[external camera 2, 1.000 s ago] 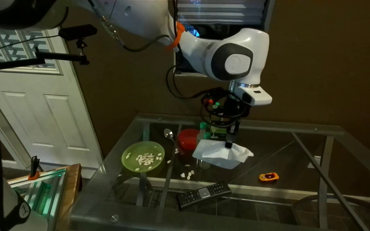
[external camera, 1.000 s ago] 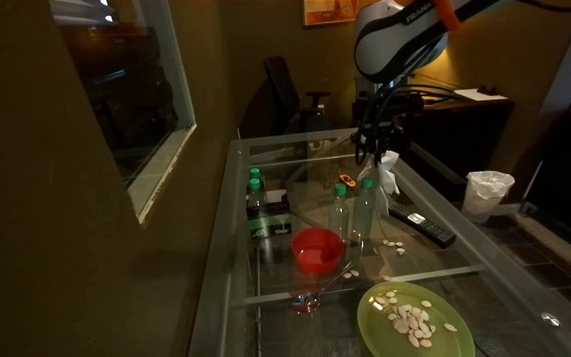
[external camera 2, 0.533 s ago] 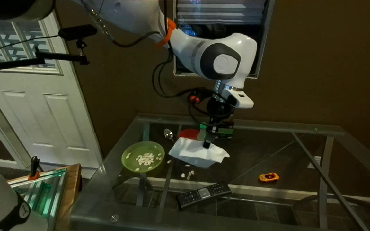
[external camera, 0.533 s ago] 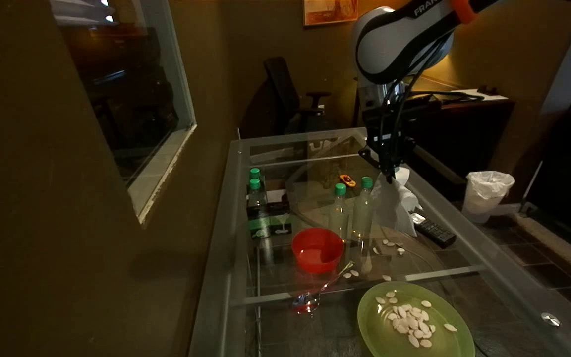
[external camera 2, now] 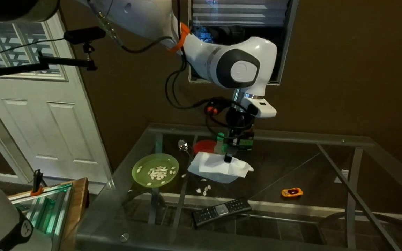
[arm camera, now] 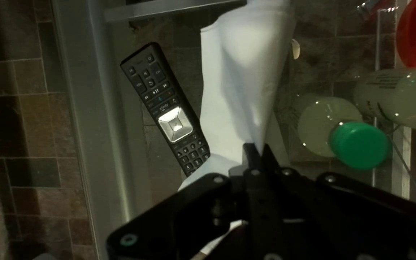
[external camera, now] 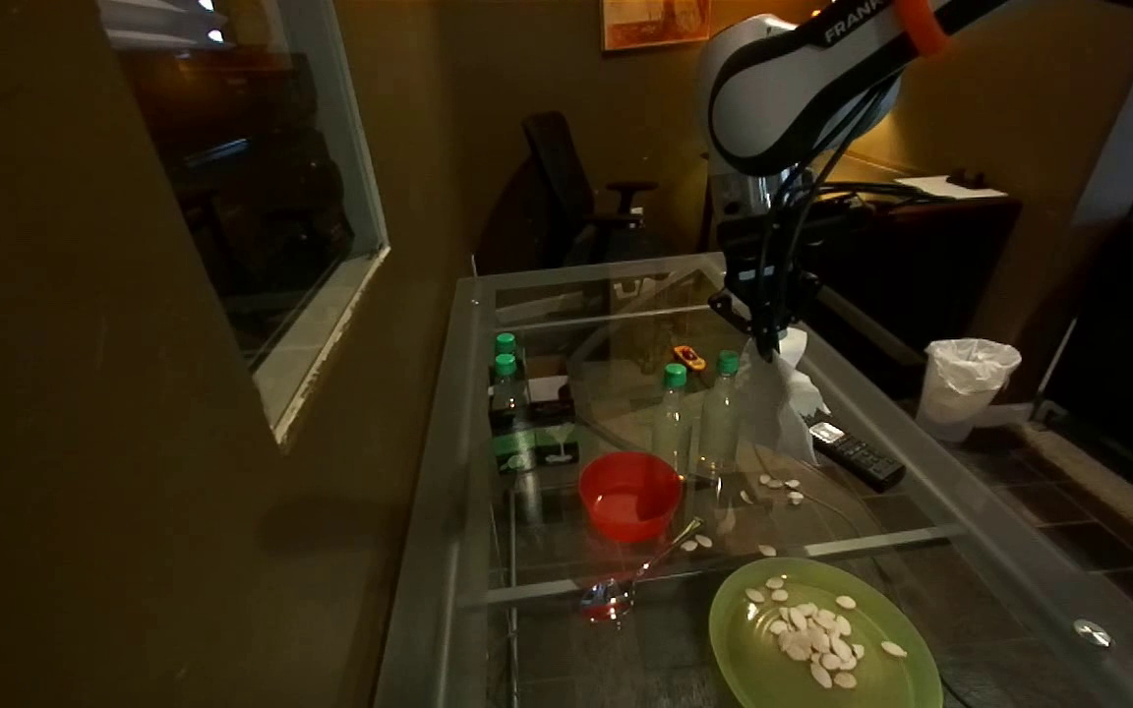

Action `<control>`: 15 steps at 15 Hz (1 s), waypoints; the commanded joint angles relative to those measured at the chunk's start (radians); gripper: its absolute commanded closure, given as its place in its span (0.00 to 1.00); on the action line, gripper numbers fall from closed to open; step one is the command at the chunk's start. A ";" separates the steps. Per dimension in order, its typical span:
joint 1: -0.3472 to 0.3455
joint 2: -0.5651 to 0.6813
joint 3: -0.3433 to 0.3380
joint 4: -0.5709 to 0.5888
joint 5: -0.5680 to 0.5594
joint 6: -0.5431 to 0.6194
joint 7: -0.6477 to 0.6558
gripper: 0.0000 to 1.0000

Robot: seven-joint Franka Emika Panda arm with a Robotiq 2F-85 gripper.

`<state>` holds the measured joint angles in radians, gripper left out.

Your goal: Use the napkin to push the grains on the table slightly to the left

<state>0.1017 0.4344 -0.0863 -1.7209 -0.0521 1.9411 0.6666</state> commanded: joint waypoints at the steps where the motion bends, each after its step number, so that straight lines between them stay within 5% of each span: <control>1: 0.002 -0.081 0.003 -0.130 -0.016 0.074 0.006 0.99; 15: -0.004 -0.227 0.001 -0.564 -0.147 0.462 0.042 0.99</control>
<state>0.1028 0.2362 -0.0866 -2.1995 -0.1695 2.2992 0.6781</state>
